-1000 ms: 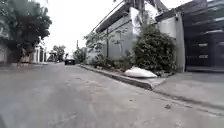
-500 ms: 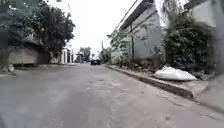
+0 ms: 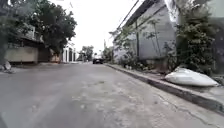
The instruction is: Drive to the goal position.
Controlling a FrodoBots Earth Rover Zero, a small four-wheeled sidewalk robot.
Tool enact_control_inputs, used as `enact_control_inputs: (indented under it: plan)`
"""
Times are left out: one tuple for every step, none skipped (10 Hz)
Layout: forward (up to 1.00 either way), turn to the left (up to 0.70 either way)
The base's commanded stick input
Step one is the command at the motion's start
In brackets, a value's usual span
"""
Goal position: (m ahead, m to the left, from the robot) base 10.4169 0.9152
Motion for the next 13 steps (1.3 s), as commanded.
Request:
enact_control_inputs:
  plan:
    - [1.00, 0.04]
    - [1.00, 0.13]
    - [1.00, 0.30]
    - [1.00, 0.40]
    - [1.00, 0.40]
    - [1.00, 0.27]
    - [1.00, 0.07]
    - [1.00, 0.07]
    - [1.00, 0.17]
    - [1.00, 0.18]
    - [1.00, 0.10]
    - [1.00, 0.06]
    - [1.00, 0.02]
